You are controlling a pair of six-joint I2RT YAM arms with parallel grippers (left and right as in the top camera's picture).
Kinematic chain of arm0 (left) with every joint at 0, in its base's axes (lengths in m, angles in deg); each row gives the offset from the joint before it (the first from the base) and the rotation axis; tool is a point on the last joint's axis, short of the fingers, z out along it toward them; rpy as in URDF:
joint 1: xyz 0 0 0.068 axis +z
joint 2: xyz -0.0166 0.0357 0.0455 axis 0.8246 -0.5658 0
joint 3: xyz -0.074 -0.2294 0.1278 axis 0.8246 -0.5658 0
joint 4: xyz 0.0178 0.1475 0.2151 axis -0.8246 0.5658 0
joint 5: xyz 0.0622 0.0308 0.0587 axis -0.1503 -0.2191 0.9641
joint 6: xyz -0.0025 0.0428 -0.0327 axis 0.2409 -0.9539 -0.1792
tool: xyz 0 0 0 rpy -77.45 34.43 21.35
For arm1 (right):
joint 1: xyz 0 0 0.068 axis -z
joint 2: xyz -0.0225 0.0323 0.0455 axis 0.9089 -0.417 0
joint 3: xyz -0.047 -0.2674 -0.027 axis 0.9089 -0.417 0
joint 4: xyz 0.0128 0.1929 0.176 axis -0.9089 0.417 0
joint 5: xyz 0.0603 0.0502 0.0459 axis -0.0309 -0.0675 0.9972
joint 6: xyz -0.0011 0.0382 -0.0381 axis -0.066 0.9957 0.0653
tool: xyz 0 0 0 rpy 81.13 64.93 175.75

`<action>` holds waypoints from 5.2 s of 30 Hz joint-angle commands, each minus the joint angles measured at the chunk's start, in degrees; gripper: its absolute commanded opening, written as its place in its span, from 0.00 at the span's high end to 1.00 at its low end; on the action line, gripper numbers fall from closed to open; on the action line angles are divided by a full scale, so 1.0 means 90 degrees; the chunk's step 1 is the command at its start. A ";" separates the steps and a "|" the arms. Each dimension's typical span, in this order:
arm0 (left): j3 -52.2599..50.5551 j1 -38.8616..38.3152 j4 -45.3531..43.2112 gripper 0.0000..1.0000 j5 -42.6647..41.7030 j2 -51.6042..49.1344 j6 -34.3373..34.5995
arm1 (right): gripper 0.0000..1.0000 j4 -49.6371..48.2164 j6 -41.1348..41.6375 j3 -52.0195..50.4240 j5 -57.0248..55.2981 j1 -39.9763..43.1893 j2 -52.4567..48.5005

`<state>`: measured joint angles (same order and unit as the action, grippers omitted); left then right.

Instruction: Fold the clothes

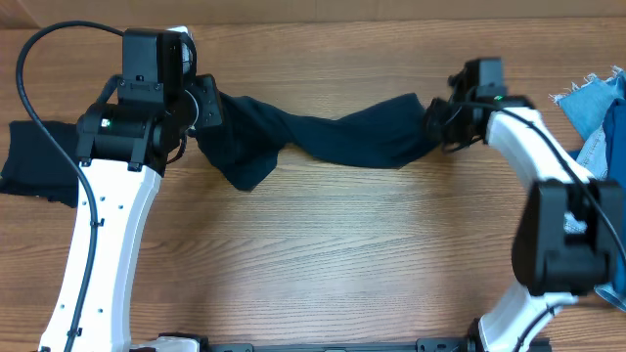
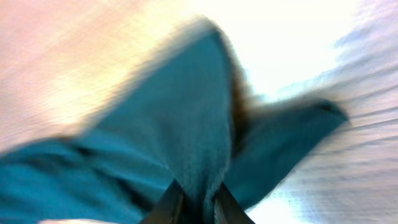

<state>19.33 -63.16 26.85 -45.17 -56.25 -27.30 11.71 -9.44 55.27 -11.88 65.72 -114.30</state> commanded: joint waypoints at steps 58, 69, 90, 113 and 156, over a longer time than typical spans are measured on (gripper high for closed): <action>0.0131 -0.0032 0.0007 0.18 -0.0219 -0.0236 -0.0488 | 0.60 0.2713 -0.0967 -0.0767 -0.0340 0.1042 -0.0202; 0.0131 -0.0032 0.0010 0.16 -0.0221 -0.0236 -0.0488 | 0.85 0.3793 -0.0962 0.0457 -0.0321 0.0622 0.2446; 0.0131 -0.0032 -0.0039 0.09 -0.0221 -0.0236 -0.0491 | 0.44 0.3050 -0.1467 0.0284 -0.1166 0.0308 -0.0391; 0.0131 -0.0032 -0.0073 0.06 -0.0223 -0.0236 -0.0510 | 0.79 0.3106 -0.1137 -0.0335 -0.1486 0.0580 -0.0107; -0.0704 -0.1472 0.1052 0.26 -0.2123 -0.2480 -0.1722 | 0.38 0.3334 -0.0437 0.0765 -0.0585 0.1219 0.1440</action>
<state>14.39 -72.65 36.49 -61.30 -74.96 -40.10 41.72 -13.95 60.58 -17.91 76.84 -102.82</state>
